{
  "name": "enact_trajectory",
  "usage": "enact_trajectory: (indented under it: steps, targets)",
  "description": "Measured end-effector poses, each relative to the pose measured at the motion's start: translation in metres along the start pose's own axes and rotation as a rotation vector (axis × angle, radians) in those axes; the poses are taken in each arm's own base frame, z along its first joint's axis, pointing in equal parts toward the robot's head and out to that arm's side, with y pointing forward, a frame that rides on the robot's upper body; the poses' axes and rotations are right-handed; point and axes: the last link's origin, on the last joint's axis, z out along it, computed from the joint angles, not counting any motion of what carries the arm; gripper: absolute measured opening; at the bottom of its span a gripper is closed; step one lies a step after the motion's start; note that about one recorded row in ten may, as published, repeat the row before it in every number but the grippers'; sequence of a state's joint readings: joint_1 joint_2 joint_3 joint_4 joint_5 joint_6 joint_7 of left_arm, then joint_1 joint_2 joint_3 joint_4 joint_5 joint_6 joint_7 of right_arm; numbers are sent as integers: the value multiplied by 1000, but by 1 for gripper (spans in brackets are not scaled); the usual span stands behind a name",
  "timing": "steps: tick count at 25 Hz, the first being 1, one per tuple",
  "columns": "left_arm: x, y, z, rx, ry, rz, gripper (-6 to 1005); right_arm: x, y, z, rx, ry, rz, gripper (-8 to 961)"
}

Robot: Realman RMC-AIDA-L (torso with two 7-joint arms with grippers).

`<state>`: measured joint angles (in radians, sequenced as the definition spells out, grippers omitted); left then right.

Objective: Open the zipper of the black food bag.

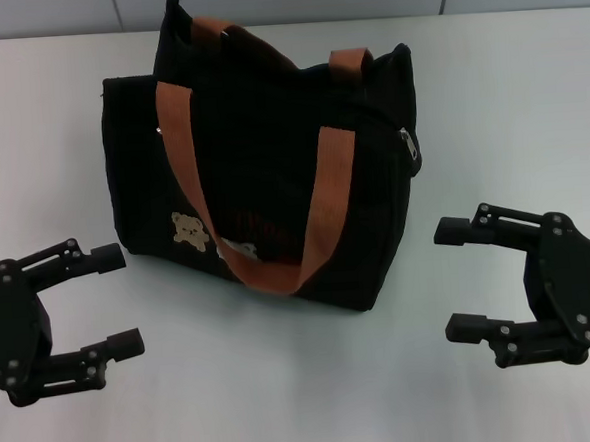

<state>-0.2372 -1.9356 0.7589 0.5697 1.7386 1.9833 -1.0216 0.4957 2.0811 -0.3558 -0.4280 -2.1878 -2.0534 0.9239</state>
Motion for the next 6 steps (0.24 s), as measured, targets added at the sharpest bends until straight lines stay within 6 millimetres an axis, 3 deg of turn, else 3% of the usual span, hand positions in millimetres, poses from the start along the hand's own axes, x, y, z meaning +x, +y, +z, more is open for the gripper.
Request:
enact_trajectory:
  steps: [6]
  targets:
    - [-3, 2, 6, -17, -6, -19, 837, 1, 0, 2, -1, -12, -30, 843]
